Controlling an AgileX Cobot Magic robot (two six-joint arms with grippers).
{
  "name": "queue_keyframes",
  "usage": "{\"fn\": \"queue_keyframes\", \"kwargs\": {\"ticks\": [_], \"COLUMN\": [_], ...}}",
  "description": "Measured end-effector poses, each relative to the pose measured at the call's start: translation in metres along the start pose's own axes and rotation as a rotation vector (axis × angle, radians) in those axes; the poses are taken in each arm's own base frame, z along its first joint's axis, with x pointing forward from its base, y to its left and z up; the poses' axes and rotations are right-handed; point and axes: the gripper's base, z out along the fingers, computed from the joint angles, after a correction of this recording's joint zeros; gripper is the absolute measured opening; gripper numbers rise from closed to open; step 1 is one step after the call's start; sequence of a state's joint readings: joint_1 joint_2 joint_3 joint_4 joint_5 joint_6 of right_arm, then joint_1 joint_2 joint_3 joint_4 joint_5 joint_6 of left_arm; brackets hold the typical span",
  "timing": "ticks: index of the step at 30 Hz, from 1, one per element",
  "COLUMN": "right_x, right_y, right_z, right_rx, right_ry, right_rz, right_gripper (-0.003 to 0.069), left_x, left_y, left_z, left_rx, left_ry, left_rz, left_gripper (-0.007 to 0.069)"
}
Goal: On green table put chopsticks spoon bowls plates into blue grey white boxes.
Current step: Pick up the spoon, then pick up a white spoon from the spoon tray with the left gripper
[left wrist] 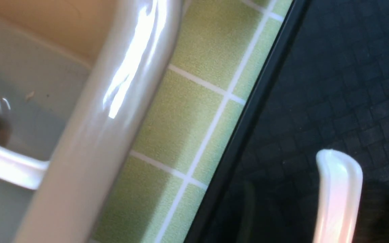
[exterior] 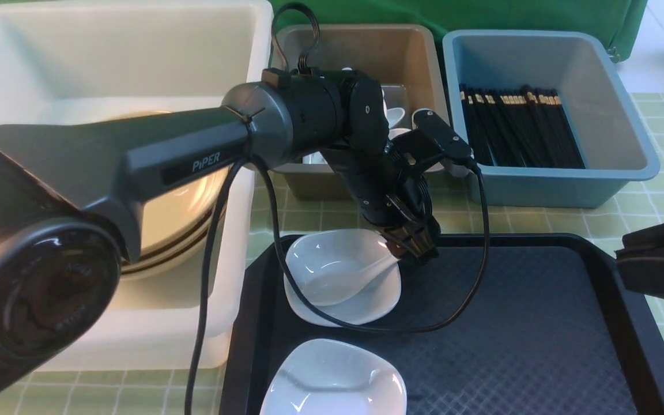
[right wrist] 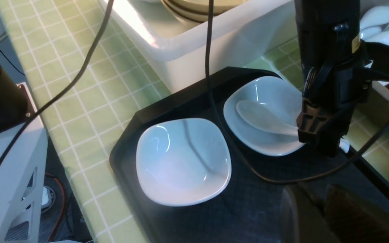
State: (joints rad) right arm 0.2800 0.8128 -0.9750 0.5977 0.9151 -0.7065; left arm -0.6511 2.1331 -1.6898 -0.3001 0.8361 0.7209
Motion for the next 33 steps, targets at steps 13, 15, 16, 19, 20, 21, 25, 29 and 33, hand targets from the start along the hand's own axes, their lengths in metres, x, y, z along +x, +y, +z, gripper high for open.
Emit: {"fn": "queue_keyframes", "kwargs": {"ticks": [13,15,16,19,20,21,25,29,33], "right_x": [0.000,0.000,0.000,0.000,0.000,0.000,0.000,0.000,0.000], "right_y": [0.000,0.000,0.000,0.000,0.000,0.000,0.000,0.000,0.000], "right_z": [0.000,0.000,0.000,0.000,0.000,0.000,0.000,0.000,0.000], "right_rx": [0.003,0.004,0.004,0.004,0.004,0.004,0.003,0.003,0.003], "right_ry": [-0.002,-0.002,-0.002,-0.002,-0.002,-0.002,-0.003,-0.003,-0.003], "right_rz": [0.000,-0.001,-0.001,-0.001,-0.002,-0.006,-0.027,-0.030,-0.034], "right_gripper": [0.0127,0.0128,0.0129,0.0131,0.0131,0.0131,0.0134,0.0139,0.0141], "left_x": [-0.012,-0.020,-0.024,-0.031,-0.030,-0.026,0.012,0.070,0.131], "left_y": [-0.002,-0.002,0.000,0.003,0.005,0.011,0.031,0.048,0.065], "left_z": [-0.035,-0.060,-0.077,-0.134,-0.158,-0.184,-0.275,-0.340,-0.365], "left_rx": [0.022,0.003,-0.012,-0.064,-0.090,-0.125,-0.269,-0.406,-0.450], "left_ry": [0.001,-0.038,-0.066,-0.155,-0.189,-0.224,-0.311,-0.307,-0.325], "left_rz": [0.025,0.032,0.033,0.026,0.011,-0.012,-0.137,-0.286,-0.497], "left_gripper": [0.0090,0.0090,0.0090,0.0090,0.0090,0.0090,0.0090,0.0090,0.0090]}}
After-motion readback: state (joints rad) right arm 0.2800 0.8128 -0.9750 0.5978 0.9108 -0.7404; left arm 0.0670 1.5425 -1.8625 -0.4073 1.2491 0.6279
